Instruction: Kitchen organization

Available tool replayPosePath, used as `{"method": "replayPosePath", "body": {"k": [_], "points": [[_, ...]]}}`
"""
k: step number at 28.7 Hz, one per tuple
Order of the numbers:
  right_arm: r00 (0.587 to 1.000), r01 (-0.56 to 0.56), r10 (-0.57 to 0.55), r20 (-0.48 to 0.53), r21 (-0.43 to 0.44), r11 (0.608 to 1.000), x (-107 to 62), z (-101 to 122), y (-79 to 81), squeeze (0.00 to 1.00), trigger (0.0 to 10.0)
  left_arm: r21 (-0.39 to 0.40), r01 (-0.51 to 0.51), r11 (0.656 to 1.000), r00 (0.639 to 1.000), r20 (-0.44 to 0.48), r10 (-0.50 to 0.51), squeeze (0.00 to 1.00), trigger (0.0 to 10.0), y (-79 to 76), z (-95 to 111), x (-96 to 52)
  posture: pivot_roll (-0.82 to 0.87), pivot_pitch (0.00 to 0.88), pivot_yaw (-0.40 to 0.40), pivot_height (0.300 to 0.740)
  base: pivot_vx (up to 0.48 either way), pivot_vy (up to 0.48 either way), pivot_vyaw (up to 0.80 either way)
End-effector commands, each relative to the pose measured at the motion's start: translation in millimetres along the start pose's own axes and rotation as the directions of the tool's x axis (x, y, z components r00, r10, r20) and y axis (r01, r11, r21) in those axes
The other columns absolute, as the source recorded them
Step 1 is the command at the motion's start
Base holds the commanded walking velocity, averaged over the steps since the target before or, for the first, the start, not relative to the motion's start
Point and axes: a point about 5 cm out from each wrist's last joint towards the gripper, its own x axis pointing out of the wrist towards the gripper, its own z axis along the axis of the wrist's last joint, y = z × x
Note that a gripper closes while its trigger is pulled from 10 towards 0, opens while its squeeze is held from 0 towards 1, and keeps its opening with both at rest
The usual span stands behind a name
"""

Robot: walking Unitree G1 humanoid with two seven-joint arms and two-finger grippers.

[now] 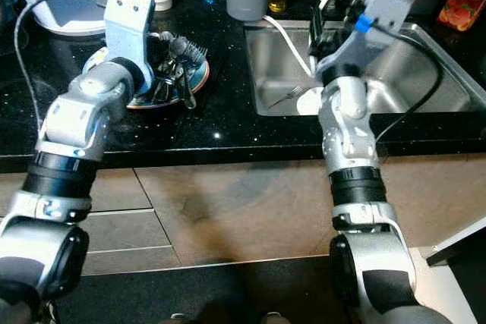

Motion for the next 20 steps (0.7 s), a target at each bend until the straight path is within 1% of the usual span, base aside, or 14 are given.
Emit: {"method": "replayPosePath", "body": {"k": [1, 4, 5, 7, 9, 13, 14, 15, 16, 18, 19, 20], "points": [[1.0, 0.005, -0.005, 0.001, 0.006, 1.0, -2.4, 2.2, -1.7, 0.0, 10.0, 0.018, 0.014, 1.0, 0.999, -0.032, -0.013, 0.0, 10.0, 3.7, -1.4, 1.0, 0.13, 0.106, -0.055, 0.74, 0.0, 0.0, 0.0], [0.999, -0.027, 0.027, 0.017, 0.017, 0.999, -11.4, 6.6, 3.6, 0.0, 10.0, 0.058, 0.053, 0.997, 0.991, -0.125, -0.045, 0.0, 10.0, 14.1, -8.9, 6.4, 0.13, 0.104, -0.048, 0.74, 0.0, 0.0, 0.0], [0.999, -0.027, 0.027, 0.017, 0.017, 0.999, -11.4, 6.6, 3.6, 0.0, 10.0, 0.058, 0.053, 0.997, 0.991, -0.125, -0.045, 0.0, 10.0, 14.1, -8.9, 6.4, 0.13, 0.104, -0.048, 0.74, 0.0, 0.0, 0.0], [0.999, -0.036, 0.035, 0.012, 0.019, 0.999, -15.7, 6.2, 5.0, 0.0, 10.0, 0.069, 0.072, 0.995, 0.984, -0.166, -0.06, 0.0, 10.0, 15.7, -13.7, 9.8, 0.13, 0.101, -0.043, 0.74, 0.0, 0.0, 0.0], [1.0, -0.026, 0.026, 0.002, 0.011, 1.0, -19.2, 5.4, 4.6, 0.0, 10.0, 0.054, 0.062, 0.997, 0.978, -0.202, -0.05, 0.0, 10.0, 18.5, -20.0, 13.5, 0.12, 0.095, -0.037, 0.74, 0.0, 0.0, 0.0], [1.0, -0.019, 0.019, -0.002, 0.011, 1.0, -20.8, 5.9, 3.8, 0.0, 10.0, 0.041, 0.07, 0.997, 0.974, -0.218, -0.06, 0.0, 10.0, 19.9, -25.5, 16.4, 0.12, 0.084, -0.035, 0.74, 0.0, 0.0, 0.0], [1.0, -0.019, 0.019, -0.003, 0.012, 1.0, -20.9, 6.4, 3.7, 0.0, 10.0, 0.015, 0.087, 0.996, 0.973, -0.217, -0.082, 0.0, 10.0, 18.6, -25.9, 17.4, 0.12, 0.084, -0.035, 0.74, 0.0, 0.0, 0.0], [1.0, -0.02, 0.02, -0.004, 0.012, 1.0, -20.9, 6.9, 3.9, 0.0, 10.0, -0.037, 0.119, 0.992, 0.969, -0.212, -0.124, 0.0, 10.0, 15.8, -25.5, 18.6, 0.12, 0.084, -0.035, 0.74, 0.0, 0.0, 0.0], [1.0, -0.02, 0.02, -0.006, 0.012, 1.0, -21.3, 7.3, 4.0, 0.0, 10.0, -0.049, 0.129, 0.99, 0.968, -0.211, -0.136, 0.0, 10.0, 15.3, -25.2, 19.1, 0.12, 0.084, -0.035, 0.74, 0.0, 0.0, 0.0], [1.0, -0.02, 0.02, -0.01, 0.009, 1.0, -21.4, 6.9, 4.3, 0.0, 10.0, 0.009, 0.111, 0.994, 0.968, -0.229, -0.106, 0.0, 10.0, 18.2, -27.0, 20.6, 0.12, 0.079, -0.036, 0.74, 0.0, 0.0, 0.0], [1.0, -0.023, 0.023, -0.014, 0.008, 1.0, -21.5, 5.9, 5.2, 0.0, 10.0, 0.056, 0.105, 0.993, 0.964, -0.253, -0.088, 0.0, 7.3, 20.1, -30.3, 21.5, 0.12, 0.072, -0.034, 0.74, 0.0, 0.0, 0.0], [1.0, -0.023, 0.023, -0.014, 0.008, 1.0, -21.5, 5.9, 5.2, 0.0, 10.0, 0.056, 0.105, 0.993, 0.964, -0.253, -0.088, 0.0, 7.3, 20.1, -30.3, 21.5, 0.12, 0.072, -0.034, 0.74, 0.0, 0.0, 0.0]]}}
